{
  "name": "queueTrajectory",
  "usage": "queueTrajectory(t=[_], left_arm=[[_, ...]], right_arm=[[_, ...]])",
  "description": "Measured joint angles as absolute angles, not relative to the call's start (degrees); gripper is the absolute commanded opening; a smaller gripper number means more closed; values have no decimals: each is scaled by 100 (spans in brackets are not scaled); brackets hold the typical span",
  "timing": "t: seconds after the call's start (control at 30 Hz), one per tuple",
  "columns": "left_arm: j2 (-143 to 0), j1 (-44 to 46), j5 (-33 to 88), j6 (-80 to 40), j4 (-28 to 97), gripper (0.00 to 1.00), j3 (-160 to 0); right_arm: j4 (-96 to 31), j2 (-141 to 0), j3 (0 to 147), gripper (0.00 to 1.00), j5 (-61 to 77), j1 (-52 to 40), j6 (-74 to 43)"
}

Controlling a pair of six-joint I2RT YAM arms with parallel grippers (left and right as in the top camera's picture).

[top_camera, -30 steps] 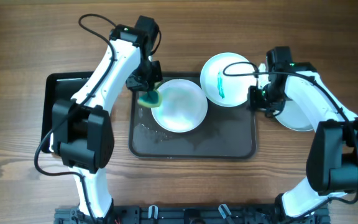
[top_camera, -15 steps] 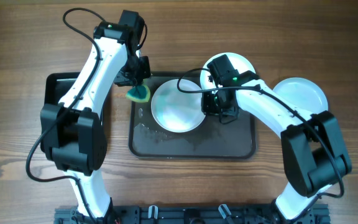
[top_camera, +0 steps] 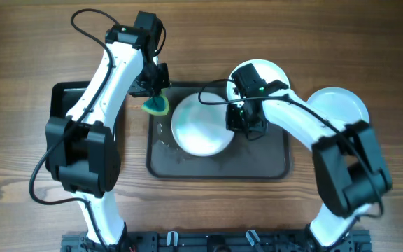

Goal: Clean dirty plates on tray and stack at the side
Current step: 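Lift the cleaned plate with right gripper off the tray, then stack the plate onto the plate at the right side, release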

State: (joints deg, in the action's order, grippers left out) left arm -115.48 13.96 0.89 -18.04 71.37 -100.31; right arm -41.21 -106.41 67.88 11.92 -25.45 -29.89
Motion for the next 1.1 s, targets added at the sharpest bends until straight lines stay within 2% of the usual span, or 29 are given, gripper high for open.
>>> queueTrajectory(t=[0.17,0.37,0.5,0.53,0.73,0.9,1.0,1.1], left_arm=[[-11548,1396,89,-1804,7133,4,-10031],[-11548,1396,89,-1804,7113,4,-10031],[-11548,1396,89,-1804,7111,4,-10031],[-11548,1396,89,-1802,7111,4,-10031],[-11548,1396,89,-1802,7098,4,-10031],[-11548,1396,89,-1802,7096,4,-10031],[-11548,1396,89,-1804,7098,4,-10031],[-11548,1396,89,-1802,7094,4,-10031]], right_arm=[[-4654,-8866,6840,4,-108,-2558,-2794],[-5013,-8062,6842,4,-3260,-2823,-2558],[-5006,-7975,6842,5,-5177,-4003,-2165],[-4954,-7975,6842,4,-6292,-4539,-1986],[-3844,-7964,6840,4,-8178,-5199,-934],[-3444,-7959,6840,4,-8278,-5172,-261],[-4128,-7953,6781,4,-6864,-4805,-513],[-4735,-7966,6744,4,-4729,-3830,-1424]])
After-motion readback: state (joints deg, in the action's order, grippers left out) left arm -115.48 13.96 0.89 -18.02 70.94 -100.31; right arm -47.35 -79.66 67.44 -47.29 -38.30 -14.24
